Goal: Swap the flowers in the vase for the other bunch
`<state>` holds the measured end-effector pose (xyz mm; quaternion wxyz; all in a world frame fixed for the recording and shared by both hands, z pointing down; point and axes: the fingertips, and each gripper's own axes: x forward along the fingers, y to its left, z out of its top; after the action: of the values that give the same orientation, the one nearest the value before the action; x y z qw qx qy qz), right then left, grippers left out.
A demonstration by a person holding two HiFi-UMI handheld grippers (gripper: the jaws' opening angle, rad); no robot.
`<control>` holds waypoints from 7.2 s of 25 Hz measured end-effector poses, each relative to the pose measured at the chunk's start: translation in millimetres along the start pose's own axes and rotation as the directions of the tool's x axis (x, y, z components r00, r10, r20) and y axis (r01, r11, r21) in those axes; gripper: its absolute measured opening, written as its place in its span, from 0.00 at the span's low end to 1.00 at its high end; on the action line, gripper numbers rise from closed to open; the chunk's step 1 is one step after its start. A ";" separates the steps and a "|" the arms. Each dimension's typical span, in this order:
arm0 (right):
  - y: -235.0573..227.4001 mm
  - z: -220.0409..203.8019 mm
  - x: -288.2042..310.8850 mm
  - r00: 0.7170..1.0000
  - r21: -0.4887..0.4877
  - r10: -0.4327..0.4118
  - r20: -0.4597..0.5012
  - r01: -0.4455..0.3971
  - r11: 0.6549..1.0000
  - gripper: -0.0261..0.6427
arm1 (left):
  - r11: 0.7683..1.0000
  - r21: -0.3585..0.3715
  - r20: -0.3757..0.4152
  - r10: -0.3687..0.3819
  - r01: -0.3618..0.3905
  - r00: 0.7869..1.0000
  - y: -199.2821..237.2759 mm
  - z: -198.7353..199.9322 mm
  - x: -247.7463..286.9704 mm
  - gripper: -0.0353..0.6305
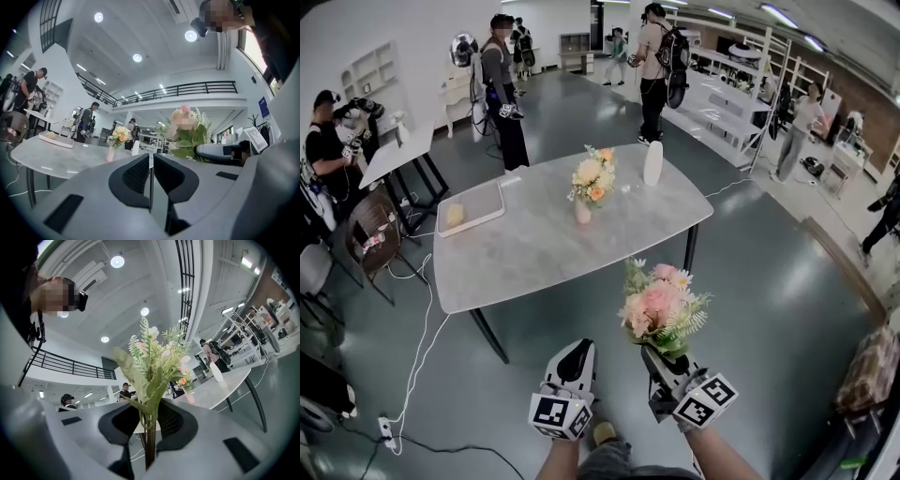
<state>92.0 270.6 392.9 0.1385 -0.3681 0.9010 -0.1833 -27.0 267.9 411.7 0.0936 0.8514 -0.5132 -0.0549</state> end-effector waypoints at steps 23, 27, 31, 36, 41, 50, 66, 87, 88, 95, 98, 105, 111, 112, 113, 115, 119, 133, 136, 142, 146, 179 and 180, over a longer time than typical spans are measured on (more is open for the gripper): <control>-61.1 -7.1 73.4 0.999 0.040 -0.046 -0.010 0.047 0.998 0.19 | 0.999 -0.005 -0.058 -0.041 0.041 0.997 54.3 -11.4 71.5 0.11; -80.4 -0.5 91.3 0.999 0.045 -0.022 -0.031 0.023 0.999 0.19 | 1.000 -0.004 -0.057 -0.021 0.020 0.998 60.1 -8.5 98.3 0.11; -103.3 7.6 107.1 0.999 0.037 -0.001 -0.049 0.003 0.999 0.19 | 1.000 -0.007 -0.049 -0.009 0.009 0.999 63.9 -8.4 128.6 0.11; -136.0 21.2 122.7 0.998 0.027 0.010 -0.058 -0.009 1.000 0.19 | 1.000 -0.003 -0.034 0.000 0.000 0.999 67.6 -6.1 169.9 0.11; -167.3 23.1 134.1 0.996 0.017 0.016 -0.084 -0.015 1.000 0.19 | 1.000 0.009 -0.045 0.003 -0.002 0.999 72.5 -16.6 203.2 0.11; -204.6 25.4 163.0 0.994 0.024 0.048 -0.098 -0.045 0.999 0.19 | 0.998 0.011 -0.029 0.068 -0.067 0.997 97.9 -25.3 242.6 0.11; -239.1 29.2 190.1 0.992 0.003 0.045 -0.114 -0.045 0.999 0.19 | 0.990 0.007 0.045 0.139 -0.139 0.989 137.1 -12.2 281.2 0.17; -276.4 19.6 228.8 0.994 -0.040 -0.041 -0.106 0.037 0.999 0.19 | 0.990 0.077 0.108 0.107 -0.116 0.988 172.7 8.4 346.8 0.28; -277.0 20.1 230.9 0.994 -0.040 -0.041 -0.105 0.037 0.999 0.19 | 0.989 0.079 0.115 0.114 -0.123 0.987 174.4 11.0 348.7 0.28; -282.6 18.2 238.4 0.992 -0.046 -0.045 -0.118 0.039 0.998 0.19 | 0.981 0.128 0.133 0.128 -0.145 0.983 183.0 20.7 358.4 0.32; -286.0 14.5 240.0 0.991 -0.043 -0.050 -0.124 0.045 0.998 0.19 | 0.978 0.140 0.134 0.138 -0.157 0.981 186.0 23.4 361.3 0.34; -287.1 4.6 246.7 0.990 -0.043 -0.056 -0.128 0.051 0.998 0.19 | 0.975 0.169 0.137 0.123 -0.145 0.983 192.1 20.9 364.9 0.35; -292.7 13.9 247.3 0.990 -0.042 -0.063 -0.123 0.058 0.997 0.19 | 0.974 0.165 0.060 0.144 -0.152 0.988 196.6 -4.9 370.4 0.35; -293.5 13.3 248.0 0.990 -0.042 -0.064 -0.122 0.060 0.997 0.19 | 0.973 0.167 0.045 0.156 -0.161 0.987 200.0 -10.3 370.1 0.35; -294.1 12.1 248.8 0.990 -0.042 -0.066 -0.123 0.062 0.997 0.19 | 0.971 0.168 0.032 0.168 -0.171 0.985 204.0 -15.6 369.4 0.35; -295.7 9.0 250.5 0.990 -0.042 -0.071 -0.126 0.066 0.997 0.19 | 0.967 0.165 0.017 0.194 -0.194 0.981 213.0 -24.5 368.1 0.35; -302.1 4.1 254.6 0.989 -0.040 -0.075 -0.126 0.070 0.997 0.19 | 0.956 0.171 0.016 0.239 -0.238 0.971 228.5 -30.3 370.8 0.38; -315.1 7.8 298.2 0.988 -0.010 -0.131 -0.080 0.131 0.991 0.19 | 0.946 0.274 0.078 0.159 -0.175 0.984 241.4 -11.6 389.5 0.50; -310.6 10.3 307.4 0.988 -0.026 -0.135 -0.068 0.134 0.991 0.19 | 0.946 0.293 0.072 0.124 -0.140 0.990 239.8 -10.8 390.9 0.51; -312.6 10.5 305.8 0.990 -0.070 -0.122 -0.070 0.117 0.991 0.19 | 0.947 0.308 0.054 0.083 -0.096 0.995 227.3 -17.2 403.0 0.56; -309.0 8.2 313.0 0.990 -0.090 -0.121 -0.075 0.114 0.989 0.19 | 0.934 0.353 0.041 0.050 -0.062 0.998 229.3 -14.7 409.2 0.58; -280.7 25.3 337.3 0.993 -0.262 -0.104 -0.051 0.087 0.961 0.19 | 0.938 0.339 0.116 0.034 -0.071 0.993 229.9 20.9 421.3 0.39; -279.0 26.4 337.6 0.994 -0.264 -0.101 -0.050 0.085 0.961 0.19 | 0.938 0.338 0.119 0.041 -0.079 0.992 230.9 22.7 419.6 0.36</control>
<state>39.8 -161.2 451.2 0.0515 -0.4190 0.9029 -0.0808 -34.6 -210.6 440.3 -0.0823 0.8344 -0.5449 -0.0090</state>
